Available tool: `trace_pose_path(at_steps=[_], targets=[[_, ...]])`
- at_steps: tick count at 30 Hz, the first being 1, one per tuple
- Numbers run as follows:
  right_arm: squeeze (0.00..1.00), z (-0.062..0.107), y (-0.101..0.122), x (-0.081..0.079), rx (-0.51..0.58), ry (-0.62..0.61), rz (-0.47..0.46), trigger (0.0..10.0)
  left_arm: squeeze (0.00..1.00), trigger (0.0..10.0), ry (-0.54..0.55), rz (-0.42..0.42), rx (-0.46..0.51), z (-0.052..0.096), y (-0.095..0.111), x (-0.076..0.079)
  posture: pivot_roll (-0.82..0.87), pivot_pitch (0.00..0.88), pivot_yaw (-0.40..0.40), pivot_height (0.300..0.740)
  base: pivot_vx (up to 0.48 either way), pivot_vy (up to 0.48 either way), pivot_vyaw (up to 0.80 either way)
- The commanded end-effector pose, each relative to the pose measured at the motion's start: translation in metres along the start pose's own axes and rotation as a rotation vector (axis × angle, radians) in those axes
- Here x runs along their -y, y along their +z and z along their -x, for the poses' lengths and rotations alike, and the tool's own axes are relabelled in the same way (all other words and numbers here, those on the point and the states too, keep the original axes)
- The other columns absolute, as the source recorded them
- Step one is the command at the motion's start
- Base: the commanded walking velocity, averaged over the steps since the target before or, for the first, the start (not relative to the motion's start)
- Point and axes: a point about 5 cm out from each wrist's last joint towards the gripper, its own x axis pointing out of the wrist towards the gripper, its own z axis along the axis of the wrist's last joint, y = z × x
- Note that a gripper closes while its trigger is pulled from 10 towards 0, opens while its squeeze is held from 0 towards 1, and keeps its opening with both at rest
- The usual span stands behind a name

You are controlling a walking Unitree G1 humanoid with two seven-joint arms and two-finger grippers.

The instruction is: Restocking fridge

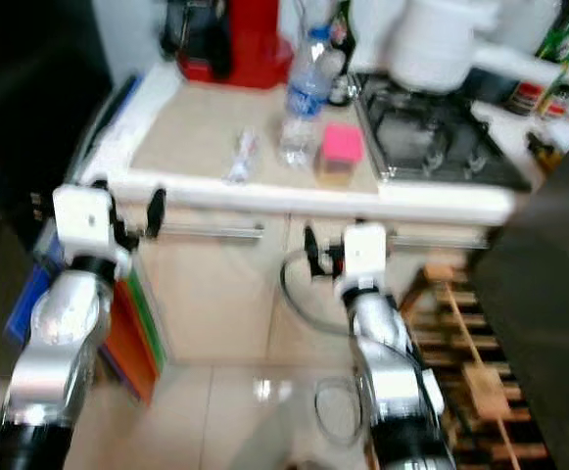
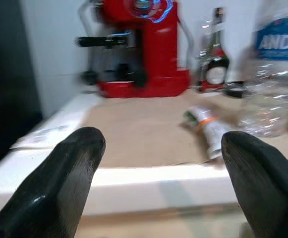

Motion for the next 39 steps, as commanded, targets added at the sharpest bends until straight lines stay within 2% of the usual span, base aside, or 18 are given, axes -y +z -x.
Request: trace_pose_path(at_steps=[1,2,5,7,10,17,23,24,25,31,39], targets=[[1.00,-0.009,0.022,-0.011,0.078,0.017,-0.048,10.0,0.00,10.0,0.034,-0.017,0.010,0.002,0.004,-0.011,0.04,0.000,-0.033,0.740,0.000,0.000,0.00],[1.00,-0.010,0.032,-0.011,0.107,0.007,-0.096,10.0,0.00,10.0,0.038,-0.011,0.008,0.003,0.004,-0.012,0.04,0.000,-0.032,0.740,0.000,0.000,0.00],[1.00,-0.010,0.036,-0.012,0.110,-0.003,-0.124,10.0,0.00,10.0,0.039,-0.023,0.004,0.002,0.003,-0.013,0.04,0.000,-0.031,0.740,0.000,0.000,0.00],[1.00,-0.010,0.031,-0.013,0.069,-0.031,-0.200,10.0,0.00,10.0,0.038,-0.023,-0.001,0.002,0.003,-0.014,0.03,0.000,-0.026,0.740,0.000,0.000,0.00],[1.00,-0.010,0.025,-0.014,0.025,-0.038,-0.251,10.0,0.00,10.0,0.028,-0.028,-0.004,0.001,0.002,-0.012,0.03,0.000,-0.022,0.740,0.000,0.000,0.00],[1.00,-0.007,0.022,-0.011,0.005,-0.072,-0.229,10.0,0.00,10.0,0.020,-0.032,-0.009,0.001,0.003,-0.012,0.03,0.000,-0.016,0.740,0.000,0.000,0.00],[1.00,-0.009,0.019,-0.005,-0.017,-0.131,-0.173,10.0,0.00,10.0,0.021,-0.036,-0.014,0.001,0.003,-0.013,0.04,0.000,-0.010,0.740,0.000,0.000,0.00],[0.85,-0.012,0.018,-0.005,-0.021,-0.129,-0.166,10.0,0.00,10.0,0.019,-0.037,-0.015,0.001,0.003,-0.012,0.04,0.000,-0.009,0.740,0.000,0.000,0.00],[0.00,-0.014,0.018,-0.006,-0.024,-0.123,-0.174,10.0,0.00,10.0,0.016,-0.039,-0.017,0.002,0.002,-0.011,0.04,0.000,-0.010,0.740,0.000,0.000,0.00],[0.00,-0.025,0.016,-0.006,-0.043,-0.119,-0.161,10.0,0.00,10.0,0.014,-0.059,-0.031,0.006,0.002,-0.014,0.07,0.000,-0.005,0.740,0.000,0.000,0.00],[0.00,-0.028,0.014,-0.010,-0.058,-0.098,-0.166,10.0,0.00,10.0,0.032,-0.064,-0.036,0.013,0.004,-0.020,0.10,0.000,-0.022,0.740,0.000,0.000,0.00]])
